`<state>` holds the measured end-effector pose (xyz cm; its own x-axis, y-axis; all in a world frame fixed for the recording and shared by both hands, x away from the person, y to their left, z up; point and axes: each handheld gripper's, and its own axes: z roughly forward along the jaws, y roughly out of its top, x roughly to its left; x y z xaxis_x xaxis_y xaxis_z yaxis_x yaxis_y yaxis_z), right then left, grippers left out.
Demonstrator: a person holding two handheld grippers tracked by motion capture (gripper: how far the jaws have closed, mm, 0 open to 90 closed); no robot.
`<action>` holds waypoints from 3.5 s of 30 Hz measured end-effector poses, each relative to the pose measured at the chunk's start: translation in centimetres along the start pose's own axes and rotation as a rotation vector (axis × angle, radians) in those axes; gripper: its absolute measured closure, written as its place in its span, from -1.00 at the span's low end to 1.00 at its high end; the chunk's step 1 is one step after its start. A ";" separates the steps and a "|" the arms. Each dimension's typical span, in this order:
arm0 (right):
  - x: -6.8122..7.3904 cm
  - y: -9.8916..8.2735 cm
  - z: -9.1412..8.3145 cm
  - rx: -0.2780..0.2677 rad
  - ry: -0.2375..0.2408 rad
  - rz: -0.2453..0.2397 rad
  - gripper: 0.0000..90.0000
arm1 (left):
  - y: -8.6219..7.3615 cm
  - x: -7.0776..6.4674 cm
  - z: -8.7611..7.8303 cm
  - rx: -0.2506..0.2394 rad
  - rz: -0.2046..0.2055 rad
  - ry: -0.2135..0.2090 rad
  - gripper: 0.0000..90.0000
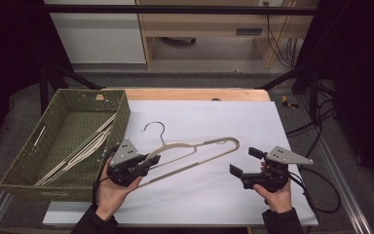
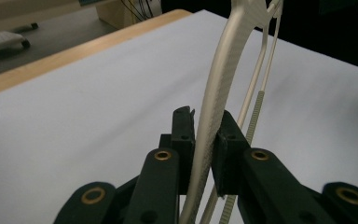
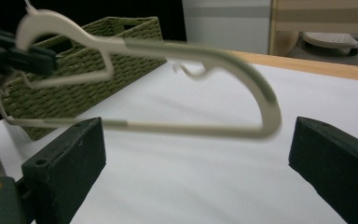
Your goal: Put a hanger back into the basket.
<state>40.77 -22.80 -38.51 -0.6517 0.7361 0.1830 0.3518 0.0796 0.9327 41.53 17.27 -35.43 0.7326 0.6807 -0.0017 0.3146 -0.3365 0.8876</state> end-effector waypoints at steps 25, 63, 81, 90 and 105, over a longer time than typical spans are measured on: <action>-1.6 -0.9 -1.9 0.013 -0.121 -0.004 -0.99 | 5.1 3.6 -7.2 -0.069 -0.005 0.154 0.79; -1.6 -1.1 -1.2 0.030 -0.107 0.001 -0.99 | -0.6 17.9 -11.5 -0.053 -0.134 0.488 0.79; -1.5 -1.1 -1.0 0.032 -0.105 0.003 -0.99 | -4.3 21.0 -12.8 0.037 -0.169 0.619 0.79; -1.5 -1.2 -1.0 0.039 -0.098 0.000 -0.98 | -5.8 21.3 -12.2 0.090 -0.163 0.643 0.79; -1.4 -1.2 -0.7 0.039 -0.091 0.004 -0.98 | -7.7 21.1 -9.6 0.188 -0.143 0.651 0.79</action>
<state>40.75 -24.40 -39.68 -0.5873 0.7941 0.1565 0.3813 0.1009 0.9189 48.77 40.41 -37.86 0.1827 0.9591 0.2162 0.5237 -0.2810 0.8042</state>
